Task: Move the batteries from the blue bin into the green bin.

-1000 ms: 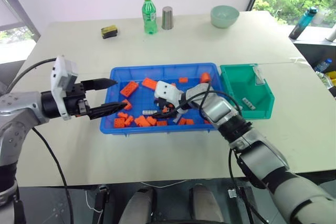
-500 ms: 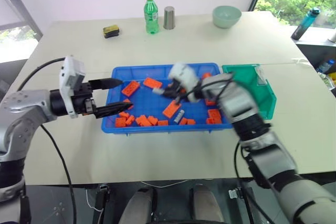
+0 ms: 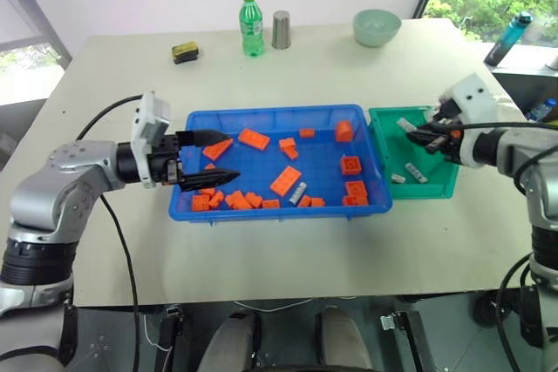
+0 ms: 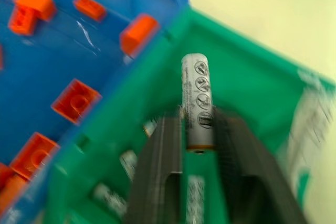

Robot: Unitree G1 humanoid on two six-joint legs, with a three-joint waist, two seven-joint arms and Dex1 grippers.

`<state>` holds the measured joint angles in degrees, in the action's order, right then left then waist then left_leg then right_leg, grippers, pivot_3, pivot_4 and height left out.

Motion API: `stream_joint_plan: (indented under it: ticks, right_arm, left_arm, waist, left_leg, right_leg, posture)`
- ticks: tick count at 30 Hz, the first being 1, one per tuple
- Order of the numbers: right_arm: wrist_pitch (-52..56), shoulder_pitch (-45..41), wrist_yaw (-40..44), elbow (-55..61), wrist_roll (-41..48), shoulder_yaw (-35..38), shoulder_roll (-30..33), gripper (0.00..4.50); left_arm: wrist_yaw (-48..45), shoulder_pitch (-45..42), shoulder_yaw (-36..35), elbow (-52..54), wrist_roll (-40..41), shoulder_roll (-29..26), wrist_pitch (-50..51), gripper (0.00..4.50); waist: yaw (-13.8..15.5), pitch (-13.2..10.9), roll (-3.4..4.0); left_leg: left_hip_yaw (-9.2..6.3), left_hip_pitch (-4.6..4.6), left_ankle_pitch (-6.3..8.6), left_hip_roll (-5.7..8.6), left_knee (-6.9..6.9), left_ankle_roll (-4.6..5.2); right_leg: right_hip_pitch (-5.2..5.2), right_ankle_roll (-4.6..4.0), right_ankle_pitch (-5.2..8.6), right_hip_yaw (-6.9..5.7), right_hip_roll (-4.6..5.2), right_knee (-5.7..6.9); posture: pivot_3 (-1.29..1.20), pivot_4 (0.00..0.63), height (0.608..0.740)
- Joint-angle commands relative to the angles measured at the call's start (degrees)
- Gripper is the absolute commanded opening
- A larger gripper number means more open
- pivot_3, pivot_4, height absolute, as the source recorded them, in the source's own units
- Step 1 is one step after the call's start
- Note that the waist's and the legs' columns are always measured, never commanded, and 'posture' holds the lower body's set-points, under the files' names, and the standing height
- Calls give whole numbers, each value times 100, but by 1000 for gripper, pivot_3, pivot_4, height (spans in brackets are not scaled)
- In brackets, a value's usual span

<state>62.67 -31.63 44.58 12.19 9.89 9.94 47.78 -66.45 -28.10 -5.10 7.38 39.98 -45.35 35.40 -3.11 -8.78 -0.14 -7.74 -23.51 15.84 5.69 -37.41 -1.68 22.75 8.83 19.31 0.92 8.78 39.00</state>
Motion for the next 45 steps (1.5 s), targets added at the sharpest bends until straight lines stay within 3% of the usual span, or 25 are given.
stream_joint_plan:
  ticks: [1,2,5,9,14,15,17,22,30,33,37,45]
  right_arm:
    - [-321,-20,-208,58,-10,36,103,2973]
    - [-447,-117,-201,-4,-9,-41,117,3452]
    - [-728,-430,-105,-166,70,-220,121,3452]
    - [-786,-1352,346,-350,418,-958,-344,3452]
    - [-871,-1627,609,-537,496,-1884,-990,3452]
    - [-937,-1634,638,-602,468,-2038,-1098,4018]
    - [-1150,-1620,791,-758,396,-2381,-1222,4461]
    - [-2881,-1868,1506,-1834,-409,-3367,-1163,4461]
    - [-4228,-2305,2364,-3463,-988,-3742,-1415,4461]
    - [-3805,-2380,2310,-3320,-953,-3540,-1604,4461]
    - [-2618,-2224,2351,-2146,-640,-3260,-1546,4461]
    - [-1042,-2112,2135,-1072,-525,-3298,-1375,4461]
  left_arm:
    - [-101,-129,-36,-14,-39,-8,-104,4500]
    - [-113,-123,-56,-1,-35,-20,-92,4500]
    - [-138,-106,-108,26,-40,-45,-67,4500]
    - [-51,27,-247,173,-16,-106,-24,4500]
    - [105,284,-446,477,74,-183,75,4500]
    - [141,341,-490,549,102,-200,105,4500]
    - [225,455,-596,708,159,-225,180,4500]
    - [414,757,-876,1038,280,-340,312,4500]
    - [717,1210,-1247,1423,466,-396,419,4500]
    - [819,1293,-1328,1489,523,-420,441,4500]
    - [899,1375,-1394,1553,601,-441,473,4500]
    - [886,1162,-1127,1358,539,-392,343,4500]
  waist:
    - [-4,0,0]
    - [-2,0,0]
    - [-6,0,0]
    - [-80,0,0]
    - [-90,1,-1]
    - [-80,0,-1]
    - [-59,0,-3]
    - [-70,0,-3]
    - [-95,0,-3]
    - [-93,0,-3]
    - [-87,-1,-2]
    - [-52,0,-3]
  left_leg:
    - [0,0,0,0,0,0]
    - [0,0,0,0,0,0]
    - [-1,0,0,0,0,0]
    - [0,0,-1,-2,1,-1]
    - [-7,1,0,-12,5,-1]
    - [-7,1,0,-10,4,-1]
    - [-12,-1,-1,-7,2,-1]
    - [-18,-2,-1,-1,-2,-1]
    - [-17,-1,-1,-6,1,-2]
    - [-17,-1,-1,-6,1,-2]
    - [-17,-1,-1,-7,1,-3]
    - [-21,-1,-1,-4,-2,-3]
  right_leg:
    - [0,0,0,0,0,0]
    - [0,0,0,0,0,0]
    - [-1,0,0,0,0,-1]
    - [1,0,0,0,-1,-2]
    - [-1,0,0,-4,-10,-2]
    - [-1,0,0,-3,-8,-2]
    - [0,0,0,-4,-6,-2]
    - [-3,0,0,-5,-4,-2]
    - [0,0,0,-6,-8,-2]
    - [0,0,0,-6,-7,-3]
    - [2,0,0,-5,-7,-2]
    - [-3,0,0,-5,-5,-3]
  posture:
    - [0,150,727]
    - [0,150,727]
    - [0,150,727]
    - [0,150,727]
    - [0,150,727]
    - [0,150,727]
    - [0,150,727]
    - [0,150,727]
    - [0,150,727]
    - [0,150,727]
    - [0,150,727]
    - [0,150,727]
